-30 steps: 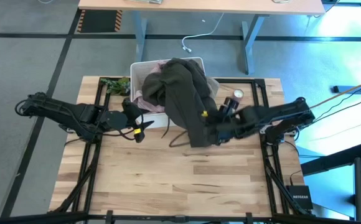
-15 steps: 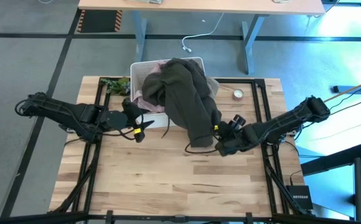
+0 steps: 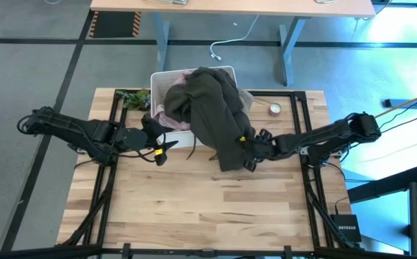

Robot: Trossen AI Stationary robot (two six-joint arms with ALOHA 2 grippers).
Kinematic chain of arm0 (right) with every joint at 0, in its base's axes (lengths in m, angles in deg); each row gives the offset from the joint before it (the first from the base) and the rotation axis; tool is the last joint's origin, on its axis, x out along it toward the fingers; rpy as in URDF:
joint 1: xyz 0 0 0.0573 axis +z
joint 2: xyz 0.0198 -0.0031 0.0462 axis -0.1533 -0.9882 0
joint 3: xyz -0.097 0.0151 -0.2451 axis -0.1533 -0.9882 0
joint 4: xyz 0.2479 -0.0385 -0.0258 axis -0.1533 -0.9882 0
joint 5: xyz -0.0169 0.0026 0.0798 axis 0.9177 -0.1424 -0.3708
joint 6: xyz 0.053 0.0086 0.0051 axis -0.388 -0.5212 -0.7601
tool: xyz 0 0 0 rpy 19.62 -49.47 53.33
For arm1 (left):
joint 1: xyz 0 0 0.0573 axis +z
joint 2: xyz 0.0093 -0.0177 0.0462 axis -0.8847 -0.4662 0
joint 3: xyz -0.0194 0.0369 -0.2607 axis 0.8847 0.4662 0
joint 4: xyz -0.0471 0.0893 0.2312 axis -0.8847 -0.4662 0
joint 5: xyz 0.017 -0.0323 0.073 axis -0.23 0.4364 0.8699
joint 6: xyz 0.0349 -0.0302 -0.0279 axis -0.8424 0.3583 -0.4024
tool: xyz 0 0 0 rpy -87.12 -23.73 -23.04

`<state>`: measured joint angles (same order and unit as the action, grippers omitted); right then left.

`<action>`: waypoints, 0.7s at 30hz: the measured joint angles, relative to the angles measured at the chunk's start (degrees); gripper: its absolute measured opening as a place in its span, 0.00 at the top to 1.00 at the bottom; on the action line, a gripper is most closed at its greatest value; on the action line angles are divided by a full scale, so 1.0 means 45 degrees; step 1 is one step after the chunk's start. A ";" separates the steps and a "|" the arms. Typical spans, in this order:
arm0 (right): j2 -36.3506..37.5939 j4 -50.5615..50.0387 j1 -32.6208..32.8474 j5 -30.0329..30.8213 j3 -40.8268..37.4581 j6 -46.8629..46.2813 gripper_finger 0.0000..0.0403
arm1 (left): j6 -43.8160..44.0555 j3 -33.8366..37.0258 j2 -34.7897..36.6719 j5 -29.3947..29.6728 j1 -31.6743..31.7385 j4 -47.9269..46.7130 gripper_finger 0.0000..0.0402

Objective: Sort clothes
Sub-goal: Put the brown jacket into the white laundry bin

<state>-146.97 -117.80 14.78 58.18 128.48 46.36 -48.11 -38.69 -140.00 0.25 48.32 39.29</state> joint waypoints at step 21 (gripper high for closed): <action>-0.2769 0.7477 -0.1595 -0.0990 -0.2837 0.1418 0.71 | -0.0344 0.0000 0.0000 0.0388 0.0015 0.0097 0.42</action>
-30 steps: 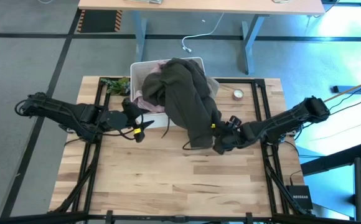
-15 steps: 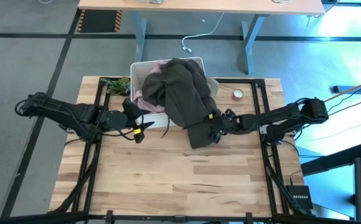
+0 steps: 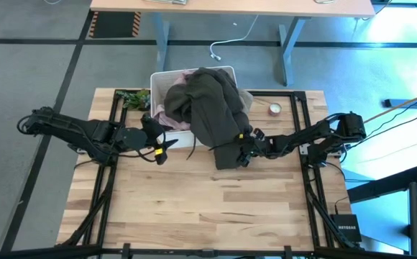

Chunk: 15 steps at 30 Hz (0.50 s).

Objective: Sort clothes
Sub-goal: Put the brown jacket into the white laundry bin

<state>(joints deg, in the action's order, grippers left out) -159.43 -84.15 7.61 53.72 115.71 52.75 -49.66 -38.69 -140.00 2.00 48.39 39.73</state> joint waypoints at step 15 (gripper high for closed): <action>0.0536 -0.0072 0.2818 -0.0471 0.2954 0.2437 0.89 | 0.0000 0.0000 0.0000 0.0010 0.0000 -0.0020 0.42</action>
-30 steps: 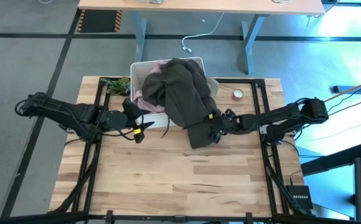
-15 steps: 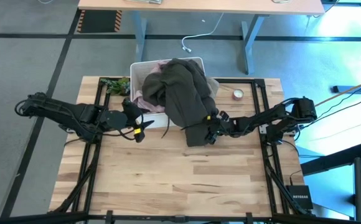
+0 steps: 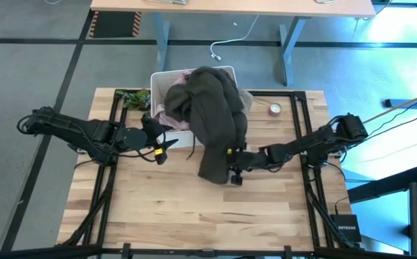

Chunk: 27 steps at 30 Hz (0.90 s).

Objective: Sort clothes
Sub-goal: Put the brown jacket into the white laundry bin

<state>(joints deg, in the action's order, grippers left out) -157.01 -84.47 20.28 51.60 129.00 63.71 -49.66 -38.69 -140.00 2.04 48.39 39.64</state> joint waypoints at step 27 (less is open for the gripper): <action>-0.1631 -0.5191 -0.5501 0.1029 0.9744 0.0801 0.86 | -0.0716 0.0000 0.0004 0.0340 -0.0112 0.0578 0.42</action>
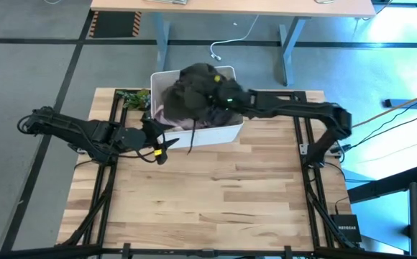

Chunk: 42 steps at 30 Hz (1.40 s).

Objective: Sort clothes
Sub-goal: Put the brown jacket into the white laundry bin, then put the brown pants into the white laundry bin, then return to Home Position

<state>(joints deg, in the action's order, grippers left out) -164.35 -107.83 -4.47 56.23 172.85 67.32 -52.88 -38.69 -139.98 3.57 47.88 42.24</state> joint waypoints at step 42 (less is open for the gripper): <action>0.4556 -0.6867 0.5366 0.0467 0.1948 -0.0120 0.28 | -0.0526 0.0182 0.0847 0.0985 -0.1345 -0.0638 0.42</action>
<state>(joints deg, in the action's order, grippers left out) -143.85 -138.74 19.68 58.33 181.62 66.78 -55.25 -37.87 -136.17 8.00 41.83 39.37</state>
